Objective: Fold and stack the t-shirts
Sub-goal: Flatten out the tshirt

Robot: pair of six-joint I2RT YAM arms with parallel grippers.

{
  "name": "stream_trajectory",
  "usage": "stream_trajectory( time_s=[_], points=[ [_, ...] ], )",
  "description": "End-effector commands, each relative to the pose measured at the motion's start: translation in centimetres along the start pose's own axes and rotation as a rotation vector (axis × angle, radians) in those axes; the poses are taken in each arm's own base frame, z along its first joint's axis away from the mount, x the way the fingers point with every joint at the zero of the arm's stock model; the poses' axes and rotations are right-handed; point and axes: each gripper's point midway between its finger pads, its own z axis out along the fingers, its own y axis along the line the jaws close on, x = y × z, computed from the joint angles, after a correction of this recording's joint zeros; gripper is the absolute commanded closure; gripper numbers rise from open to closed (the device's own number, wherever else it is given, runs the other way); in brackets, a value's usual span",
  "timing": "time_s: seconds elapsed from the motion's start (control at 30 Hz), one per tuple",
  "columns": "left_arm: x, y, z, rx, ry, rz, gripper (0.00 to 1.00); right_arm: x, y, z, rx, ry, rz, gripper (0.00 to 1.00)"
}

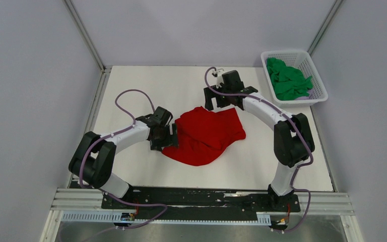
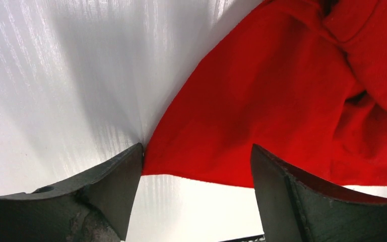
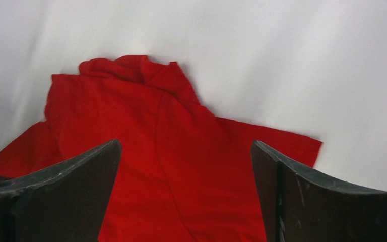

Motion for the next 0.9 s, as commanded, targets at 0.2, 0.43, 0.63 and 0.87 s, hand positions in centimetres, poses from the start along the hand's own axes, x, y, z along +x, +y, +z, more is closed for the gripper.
stream_trajectory(
  time_s=[0.2,0.43,0.63,0.87],
  points=[
    [0.8,1.2,3.5,-0.154,0.027,-0.027,0.52,1.9,-6.4,-3.4,0.259,-0.037,0.249,0.00],
    [-0.2,2.0,1.2,-0.201,-0.031,-0.023,1.00,4.4,-9.6,-3.7,0.211,0.010,0.448,0.07],
    [0.1,1.8,-2.1,-0.110,-0.109,-0.028,1.00,4.9,-9.0,-1.3,0.138,0.068,0.411,0.19],
    [-0.1,-0.1,-5.2,0.048,-0.187,-0.030,1.00,5.7,-7.5,2.5,0.180,0.134,0.295,0.22]
  ],
)
